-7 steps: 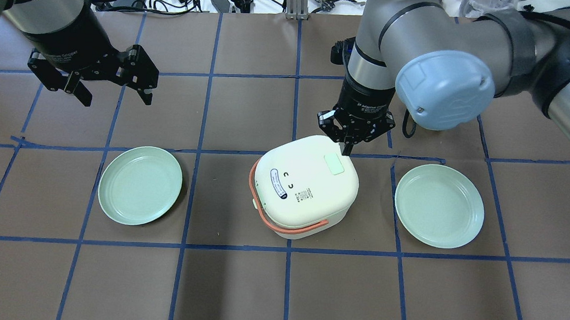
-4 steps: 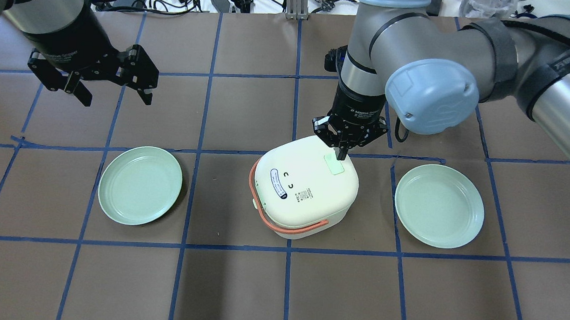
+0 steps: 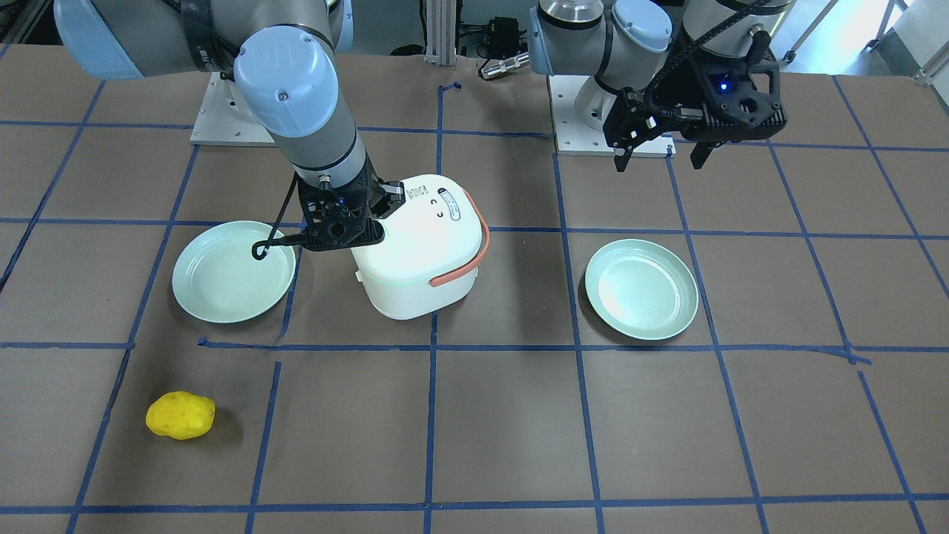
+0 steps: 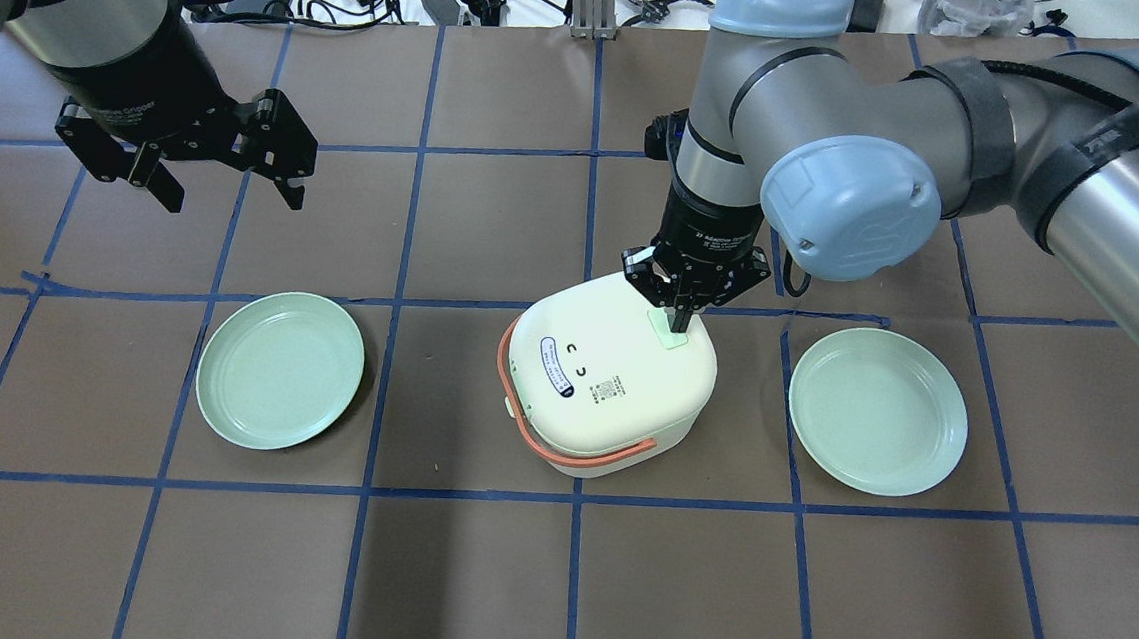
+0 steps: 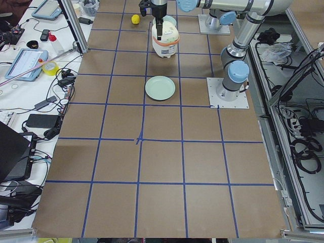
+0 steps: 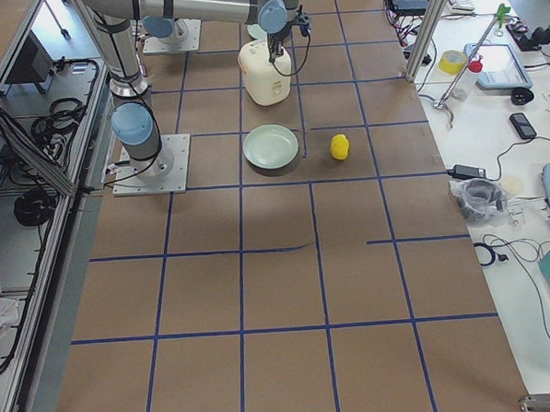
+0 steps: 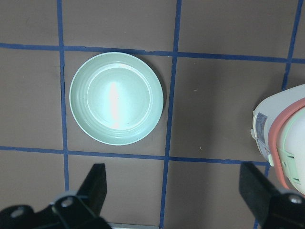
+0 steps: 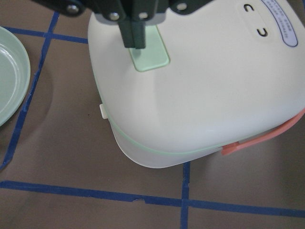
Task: Press rice cooker button
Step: 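Press down on the green lid button with the right gripper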
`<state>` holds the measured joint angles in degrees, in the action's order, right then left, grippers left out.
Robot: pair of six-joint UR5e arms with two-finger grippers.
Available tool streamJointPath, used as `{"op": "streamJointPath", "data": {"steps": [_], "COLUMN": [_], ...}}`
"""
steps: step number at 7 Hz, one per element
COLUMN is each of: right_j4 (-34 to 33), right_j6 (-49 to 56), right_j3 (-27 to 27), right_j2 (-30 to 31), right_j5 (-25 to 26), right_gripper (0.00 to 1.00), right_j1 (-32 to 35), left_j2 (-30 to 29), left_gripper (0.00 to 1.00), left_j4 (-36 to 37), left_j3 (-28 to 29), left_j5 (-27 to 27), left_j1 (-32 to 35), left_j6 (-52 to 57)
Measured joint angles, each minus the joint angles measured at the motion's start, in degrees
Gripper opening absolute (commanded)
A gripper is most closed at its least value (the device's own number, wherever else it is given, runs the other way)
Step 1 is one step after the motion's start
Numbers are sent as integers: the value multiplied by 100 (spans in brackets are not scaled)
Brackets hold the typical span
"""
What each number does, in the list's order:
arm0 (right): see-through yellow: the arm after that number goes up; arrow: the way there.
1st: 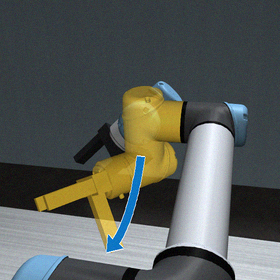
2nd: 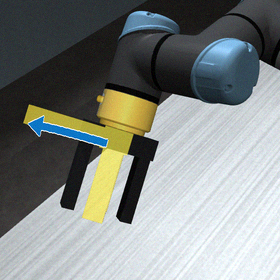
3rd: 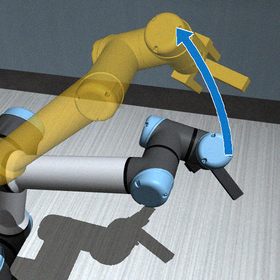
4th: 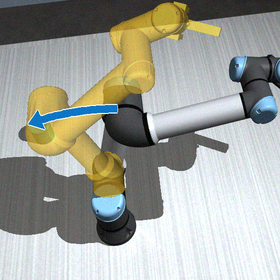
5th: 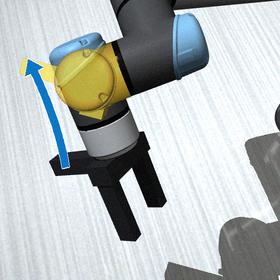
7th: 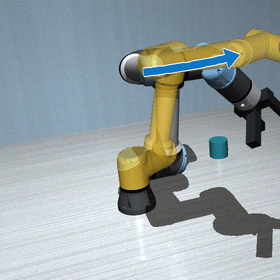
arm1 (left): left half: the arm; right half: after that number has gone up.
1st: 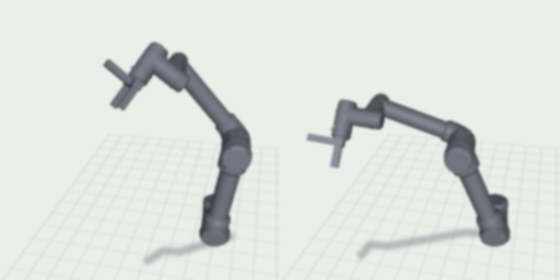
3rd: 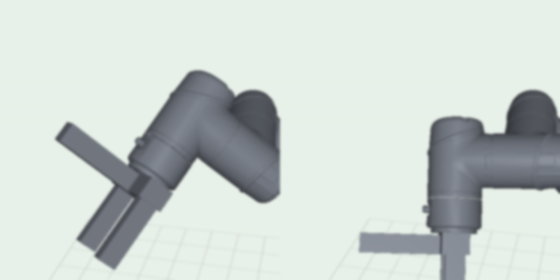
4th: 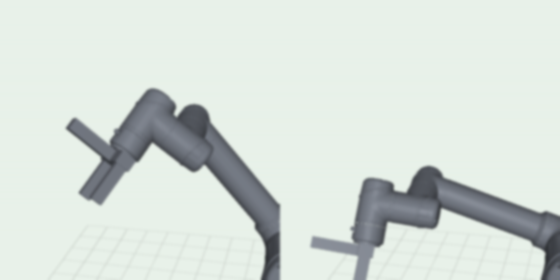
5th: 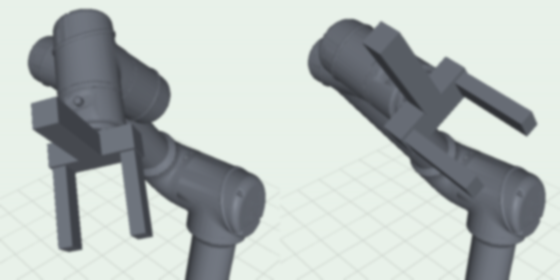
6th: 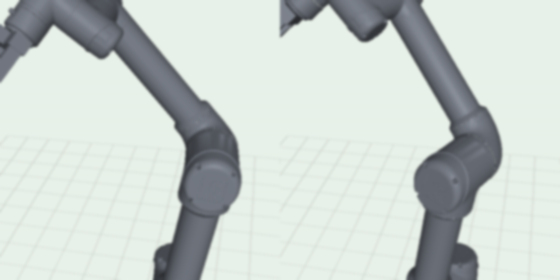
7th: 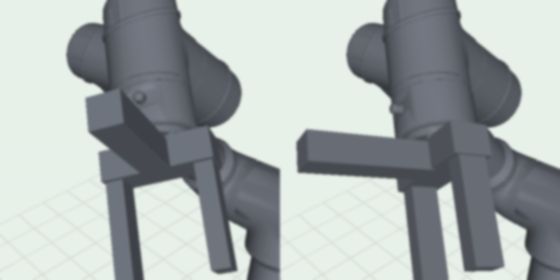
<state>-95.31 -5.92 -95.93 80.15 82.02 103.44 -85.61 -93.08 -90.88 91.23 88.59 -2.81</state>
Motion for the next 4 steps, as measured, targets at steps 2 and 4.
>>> {"op": "streamJointPath", "data": {"steps": [2, 4], "right_j4": [-18, -21], "right_j6": [-3, 2], "right_j3": [-11, -16], "right_j2": [-6, -7], "right_j5": [-98, -114], "right_gripper": [0, 0], "right_j1": [0, 0], "left_j2": [0, 0], "left_gripper": [100, 100], "left_j4": [0, 0], "left_j3": [0, 0], "left_j5": [0, 0], "left_j1": [0, 0], "left_j6": [0, 0]}}
